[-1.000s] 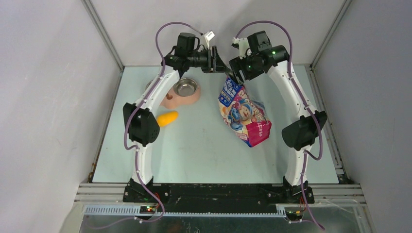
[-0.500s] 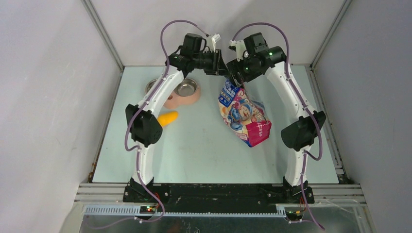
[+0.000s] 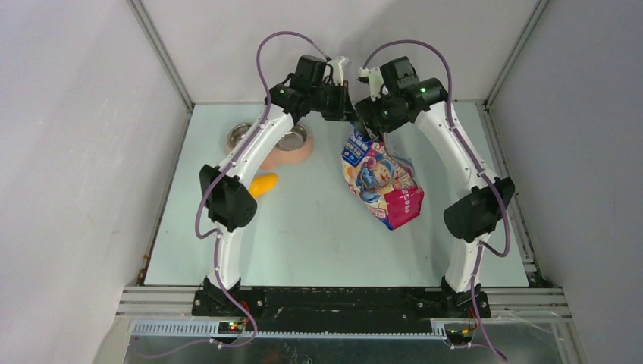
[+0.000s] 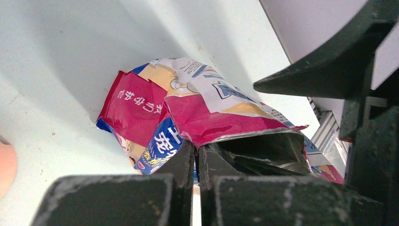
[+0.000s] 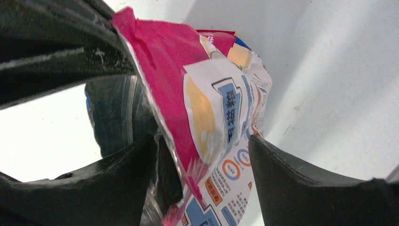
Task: Serve the pet food
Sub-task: Open the pet food bag at the center of the board.
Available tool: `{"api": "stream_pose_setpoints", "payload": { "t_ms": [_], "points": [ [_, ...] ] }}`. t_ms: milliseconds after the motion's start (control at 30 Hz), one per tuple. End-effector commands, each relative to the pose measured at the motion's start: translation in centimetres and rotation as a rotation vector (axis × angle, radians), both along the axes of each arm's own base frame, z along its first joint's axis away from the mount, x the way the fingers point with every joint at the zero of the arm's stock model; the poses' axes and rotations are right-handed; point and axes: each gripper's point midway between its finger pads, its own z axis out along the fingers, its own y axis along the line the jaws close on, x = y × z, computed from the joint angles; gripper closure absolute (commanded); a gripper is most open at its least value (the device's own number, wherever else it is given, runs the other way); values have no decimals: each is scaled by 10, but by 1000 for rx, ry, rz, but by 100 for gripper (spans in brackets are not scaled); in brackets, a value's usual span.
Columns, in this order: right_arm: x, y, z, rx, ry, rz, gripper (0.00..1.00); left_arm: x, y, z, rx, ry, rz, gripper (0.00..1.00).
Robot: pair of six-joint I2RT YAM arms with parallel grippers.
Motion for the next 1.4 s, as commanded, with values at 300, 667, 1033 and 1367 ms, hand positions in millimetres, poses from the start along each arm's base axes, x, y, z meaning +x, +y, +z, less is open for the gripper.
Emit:
{"api": "stream_pose_setpoints", "payload": {
  "t_ms": [300, 667, 1033, 1367],
  "points": [
    [-72, -41, 0, -107, 62, 27, 23, 22, 38, 65, 37, -194, 212, 100],
    [-44, -58, 3, -124, -77, -80, 24, 23, 47, 79, 21, -219, 228, 100],
    [-67, -76, -19, -270, 12, -17, 24, 26, 63, 93, 19, -246, 269, 100],
    [-118, -113, -3, -349, -51, 18, 23, 29, 71, 104, 21, -277, 300, 100]
  ]
}}
